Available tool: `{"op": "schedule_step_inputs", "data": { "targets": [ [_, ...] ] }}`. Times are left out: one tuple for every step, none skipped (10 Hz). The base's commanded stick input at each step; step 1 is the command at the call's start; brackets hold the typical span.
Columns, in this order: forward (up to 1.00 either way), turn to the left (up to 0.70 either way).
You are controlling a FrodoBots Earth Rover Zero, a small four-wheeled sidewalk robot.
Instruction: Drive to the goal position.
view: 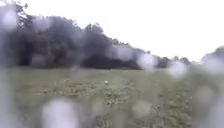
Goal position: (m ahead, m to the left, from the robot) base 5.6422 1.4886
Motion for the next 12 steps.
{"op": "schedule_step_inputs", "data": {
  "targets": [
    [0.85,0.0],
    [0.85,0.0],
    [0.85,0.0],
    [0.85,0.0],
    [0.85,0.0],
    [0.85,0.0],
    [0.85,0.0],
    [0.85,0.0],
    [0.85,0.0],
    [0.85,0.0],
    [0.85,0.0],
    [0.85,0.0]
  ]
}}
